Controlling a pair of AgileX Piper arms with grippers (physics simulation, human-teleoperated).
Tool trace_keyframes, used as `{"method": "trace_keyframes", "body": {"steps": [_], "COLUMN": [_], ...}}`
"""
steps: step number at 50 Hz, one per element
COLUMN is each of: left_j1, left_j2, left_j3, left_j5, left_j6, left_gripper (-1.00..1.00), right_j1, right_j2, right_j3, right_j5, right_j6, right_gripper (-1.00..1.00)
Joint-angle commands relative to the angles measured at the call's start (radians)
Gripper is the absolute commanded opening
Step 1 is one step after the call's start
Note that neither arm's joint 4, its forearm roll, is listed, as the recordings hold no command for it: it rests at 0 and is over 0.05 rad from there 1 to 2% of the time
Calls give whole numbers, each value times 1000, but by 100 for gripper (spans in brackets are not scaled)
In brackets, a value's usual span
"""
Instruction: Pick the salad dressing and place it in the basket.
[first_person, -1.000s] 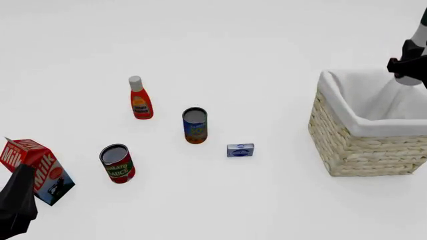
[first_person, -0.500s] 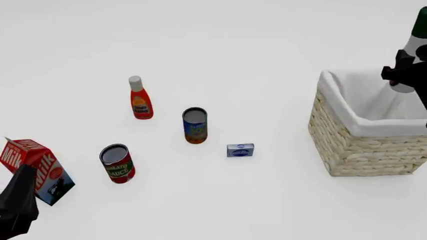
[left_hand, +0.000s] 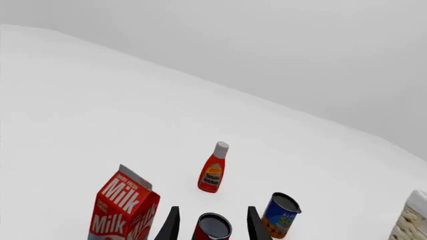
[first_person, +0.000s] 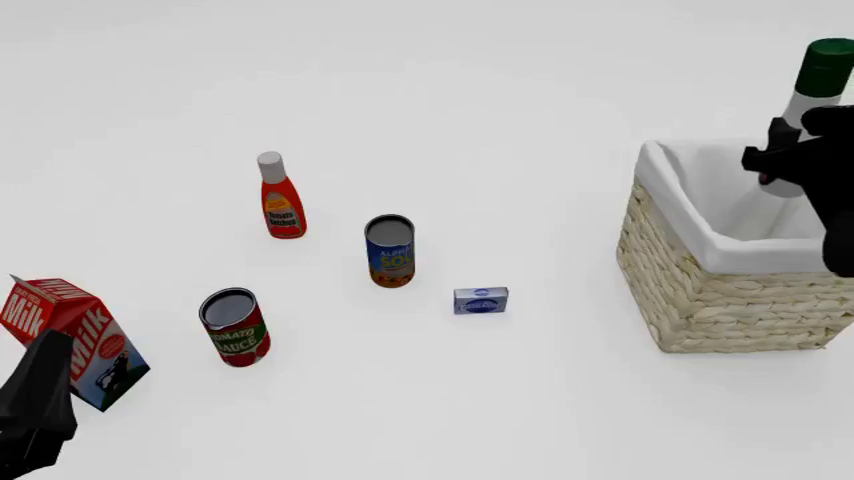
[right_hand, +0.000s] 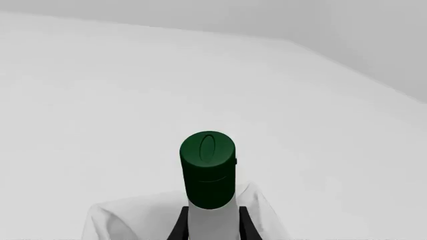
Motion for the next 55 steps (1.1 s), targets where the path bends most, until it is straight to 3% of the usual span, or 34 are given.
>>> {"method": "trace_keyframes", "body": {"steps": [1,55], "left_j1": [8,16], "left_j2": [0,0], "left_j3": [0,0], "left_j5": [10,20], "left_j6": [224,217], "left_gripper": [100,100], "right_j1": [1,0], "right_j2": [27,100], "right_j3": [-19,-76], "right_j5": [-4,72], "right_j6": [22,77], "right_gripper": [-100,-100]}}
